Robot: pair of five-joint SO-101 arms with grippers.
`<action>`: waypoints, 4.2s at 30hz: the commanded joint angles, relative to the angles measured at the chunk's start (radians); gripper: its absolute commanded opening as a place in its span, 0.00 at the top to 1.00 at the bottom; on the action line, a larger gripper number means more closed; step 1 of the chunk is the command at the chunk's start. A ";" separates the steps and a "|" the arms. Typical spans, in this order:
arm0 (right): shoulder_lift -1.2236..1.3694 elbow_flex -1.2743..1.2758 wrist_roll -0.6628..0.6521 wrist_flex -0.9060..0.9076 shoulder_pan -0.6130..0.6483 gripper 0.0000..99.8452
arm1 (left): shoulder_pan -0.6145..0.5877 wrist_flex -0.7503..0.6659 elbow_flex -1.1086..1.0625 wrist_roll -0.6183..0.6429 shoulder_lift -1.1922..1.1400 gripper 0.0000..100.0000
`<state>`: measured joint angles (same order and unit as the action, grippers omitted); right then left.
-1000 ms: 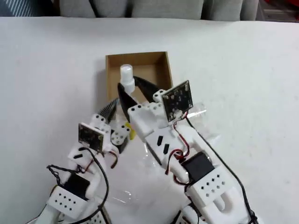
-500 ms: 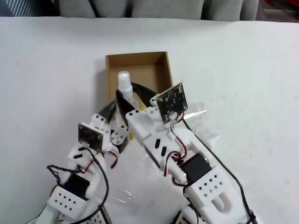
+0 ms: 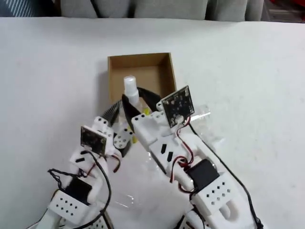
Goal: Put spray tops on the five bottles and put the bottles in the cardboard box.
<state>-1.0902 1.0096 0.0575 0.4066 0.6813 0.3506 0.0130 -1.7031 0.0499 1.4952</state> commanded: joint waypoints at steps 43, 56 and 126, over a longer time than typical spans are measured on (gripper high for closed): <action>-0.016 -0.044 0.009 0.111 0.084 0.77 | 0.002 -0.002 0.005 -0.009 0.018 0.97; -0.016 -0.272 0.003 0.384 0.084 0.77 | 0.002 -0.002 0.005 -0.009 0.018 0.97; -0.013 0.439 -0.353 0.119 -0.894 0.98 | -0.274 -0.046 0.160 -0.008 0.016 0.97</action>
<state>-1.0994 1.4561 -0.2800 0.5508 -0.2010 0.1250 0.0176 -1.6909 0.0483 1.4952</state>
